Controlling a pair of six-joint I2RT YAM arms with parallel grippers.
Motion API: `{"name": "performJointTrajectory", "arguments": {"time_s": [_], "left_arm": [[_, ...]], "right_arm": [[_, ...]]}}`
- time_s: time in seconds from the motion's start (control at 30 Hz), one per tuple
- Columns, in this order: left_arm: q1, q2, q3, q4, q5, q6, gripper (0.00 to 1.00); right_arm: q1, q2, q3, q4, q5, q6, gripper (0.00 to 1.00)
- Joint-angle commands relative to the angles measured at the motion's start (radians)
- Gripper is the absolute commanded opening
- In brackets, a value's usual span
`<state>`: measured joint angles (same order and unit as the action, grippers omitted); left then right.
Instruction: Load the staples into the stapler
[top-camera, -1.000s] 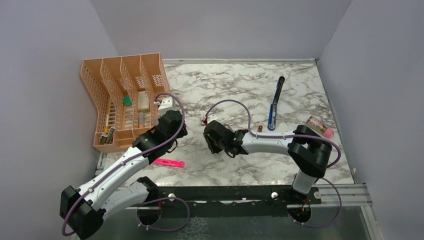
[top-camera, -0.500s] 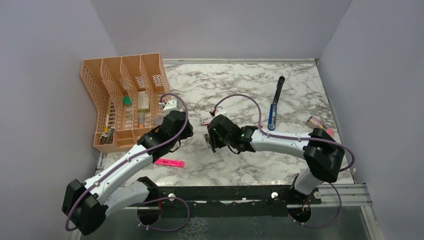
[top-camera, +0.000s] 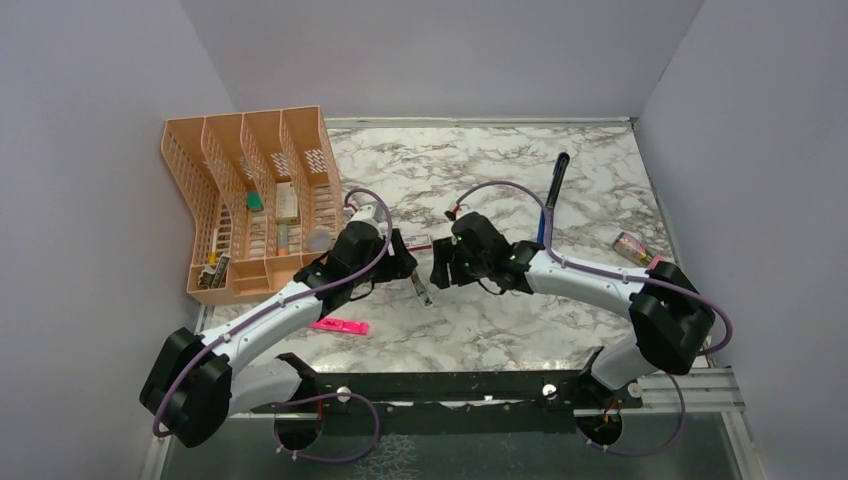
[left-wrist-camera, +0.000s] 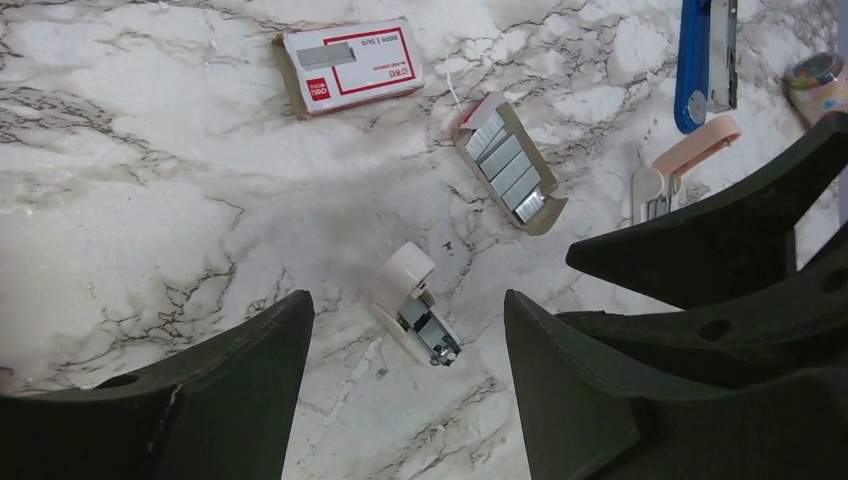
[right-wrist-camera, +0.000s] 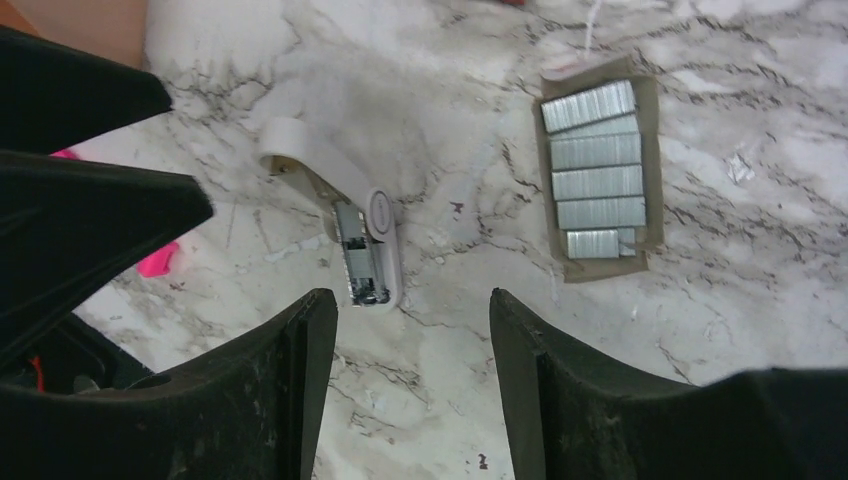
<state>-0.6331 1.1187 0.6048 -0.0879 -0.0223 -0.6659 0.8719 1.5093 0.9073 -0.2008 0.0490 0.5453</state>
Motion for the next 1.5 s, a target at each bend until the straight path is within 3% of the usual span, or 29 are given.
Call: {"name": "performJointTrajectory", "arguments": {"time_s": [0.0, 0.13, 0.3, 0.6, 0.77, 1.07, 1.47], "left_arm": [[0.018, -0.027, -0.015, -0.007, -0.065, -0.079, 0.69], [0.019, -0.081, -0.053, -0.090, -0.121, -0.160, 0.59], [0.019, -0.146, -0.146, -0.057, -0.010, -0.220, 0.50], [0.020, -0.089, -0.217, 0.049, 0.116, -0.265, 0.38], [0.019, -0.027, -0.237, 0.122, 0.174, -0.283, 0.36], [0.018, 0.072, -0.265, 0.289, 0.280, -0.324, 0.34], [0.014, 0.186, -0.270, 0.385, 0.316, -0.319, 0.22]], "right_arm": [[-0.001, 0.013, 0.096, 0.010, -0.100, -0.145, 0.64], [-0.001, 0.059, 0.163, -0.001, -0.153, -0.221, 0.66], [0.006, 0.149, 0.239, -0.030, -0.231, -0.252, 0.66], [0.048, 0.285, 0.341, -0.068, -0.168, -0.282, 0.66], [0.049, 0.325, 0.370, -0.067, -0.114, -0.296, 0.60], [0.049, 0.316, 0.340, -0.050, -0.059, -0.288, 0.34], [0.049, 0.227, 0.269, 0.023, 0.013, -0.219, 0.31]]}}
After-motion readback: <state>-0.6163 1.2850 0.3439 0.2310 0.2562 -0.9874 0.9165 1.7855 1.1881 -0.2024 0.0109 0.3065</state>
